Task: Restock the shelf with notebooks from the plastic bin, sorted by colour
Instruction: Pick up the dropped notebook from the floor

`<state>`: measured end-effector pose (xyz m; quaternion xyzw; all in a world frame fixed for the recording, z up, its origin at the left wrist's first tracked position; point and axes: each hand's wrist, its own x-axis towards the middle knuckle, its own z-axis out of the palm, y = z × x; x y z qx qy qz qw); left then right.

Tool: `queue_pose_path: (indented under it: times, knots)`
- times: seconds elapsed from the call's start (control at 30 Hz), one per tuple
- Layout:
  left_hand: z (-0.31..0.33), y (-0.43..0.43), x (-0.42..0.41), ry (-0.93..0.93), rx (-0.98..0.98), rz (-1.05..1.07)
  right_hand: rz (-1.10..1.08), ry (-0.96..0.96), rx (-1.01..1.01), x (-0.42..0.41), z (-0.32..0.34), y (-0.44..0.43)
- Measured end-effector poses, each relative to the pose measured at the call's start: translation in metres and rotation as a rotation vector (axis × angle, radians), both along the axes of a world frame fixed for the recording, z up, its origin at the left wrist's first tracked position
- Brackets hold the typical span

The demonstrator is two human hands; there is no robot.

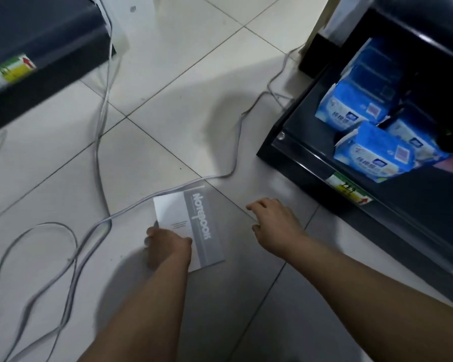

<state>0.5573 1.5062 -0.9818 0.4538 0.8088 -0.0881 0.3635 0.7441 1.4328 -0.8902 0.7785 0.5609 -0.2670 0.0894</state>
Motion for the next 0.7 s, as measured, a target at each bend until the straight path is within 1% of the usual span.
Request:
queue_pose_path:
  times: [0.1,0.2,0.37,0.53,0.7]
  knots:
    - [0.007,0.004,0.003,-0.047,-0.003,-0.097,-0.015,0.018,0.011,0.004,0.009,0.001]
    - [0.055,0.008,0.01,-0.062,0.033,-0.236,-0.051,0.047,0.005,0.0,0.042,-0.01]
    - [0.181,0.013,0.009,-0.101,0.084,-0.47,-0.097,0.107,-0.029,-0.01,0.148,-0.041]
    - [0.327,-0.004,0.016,-0.295,0.134,-0.538,-0.175,0.12,0.026,-0.003,0.282,-0.065]
    - [0.485,-0.021,0.044,-0.458,0.23,-0.675,-0.265,0.032,0.102,0.013,0.431,-0.088]
